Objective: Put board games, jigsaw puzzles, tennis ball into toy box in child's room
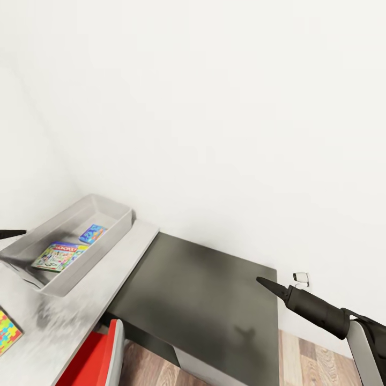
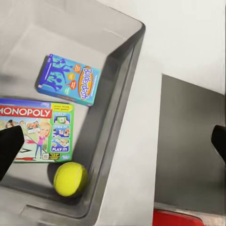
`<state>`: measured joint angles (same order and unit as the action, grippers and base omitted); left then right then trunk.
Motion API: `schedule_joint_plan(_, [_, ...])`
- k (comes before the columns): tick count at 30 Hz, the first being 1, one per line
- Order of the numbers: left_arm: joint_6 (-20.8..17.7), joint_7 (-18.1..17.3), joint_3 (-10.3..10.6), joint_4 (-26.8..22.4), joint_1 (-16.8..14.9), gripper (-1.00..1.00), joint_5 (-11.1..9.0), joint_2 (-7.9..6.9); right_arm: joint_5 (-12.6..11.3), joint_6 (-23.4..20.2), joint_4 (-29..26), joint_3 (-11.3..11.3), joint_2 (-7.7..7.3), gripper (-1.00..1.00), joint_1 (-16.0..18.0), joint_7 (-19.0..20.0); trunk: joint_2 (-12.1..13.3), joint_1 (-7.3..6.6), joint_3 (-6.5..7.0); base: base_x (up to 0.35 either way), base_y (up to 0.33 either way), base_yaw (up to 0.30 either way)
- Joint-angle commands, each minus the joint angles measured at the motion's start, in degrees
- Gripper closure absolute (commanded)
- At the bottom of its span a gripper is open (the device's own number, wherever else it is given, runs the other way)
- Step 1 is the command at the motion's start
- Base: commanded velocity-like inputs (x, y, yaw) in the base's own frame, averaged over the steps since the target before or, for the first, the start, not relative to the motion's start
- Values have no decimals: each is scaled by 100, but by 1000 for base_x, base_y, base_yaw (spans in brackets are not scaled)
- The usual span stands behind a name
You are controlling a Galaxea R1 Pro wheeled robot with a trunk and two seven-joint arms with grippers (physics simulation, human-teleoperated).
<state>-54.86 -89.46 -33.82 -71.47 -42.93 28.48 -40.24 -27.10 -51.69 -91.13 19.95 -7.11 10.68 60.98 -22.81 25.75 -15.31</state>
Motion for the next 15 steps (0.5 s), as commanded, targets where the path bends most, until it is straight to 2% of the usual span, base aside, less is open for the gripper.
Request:
schedule_joint_plan(1, [-50,-54,-64,19,-8,-100,5,3,-4,-26,-1,5,-1,-100,4,10,-11,4,-1,0,0,66])
schedule_joint_plan(5, [-37,-54,-320,123,8,-100,-290,2,0,-26,-1,5,-1,-100,4,5,-11,4,37,0,0,82])
schedule_joint_plan(10, [-29,-54,-609,241,51,-100,-746,5,2,-26,-1,7,-1,-100,4,-3,-11,4,83,0,0,97])
schedule_joint_plan(11, [-26,-54,-672,299,89,-100,-894,8,2,-21,-1,6,-1,-100,4,-5,-11,4,93,0,0,103])
schedule_joint_plan(15, [-11,-54,-745,461,246,-100,-1076,29,3,41,-1,15,-1,-100,4,0,-11,4,130,0,0,104])
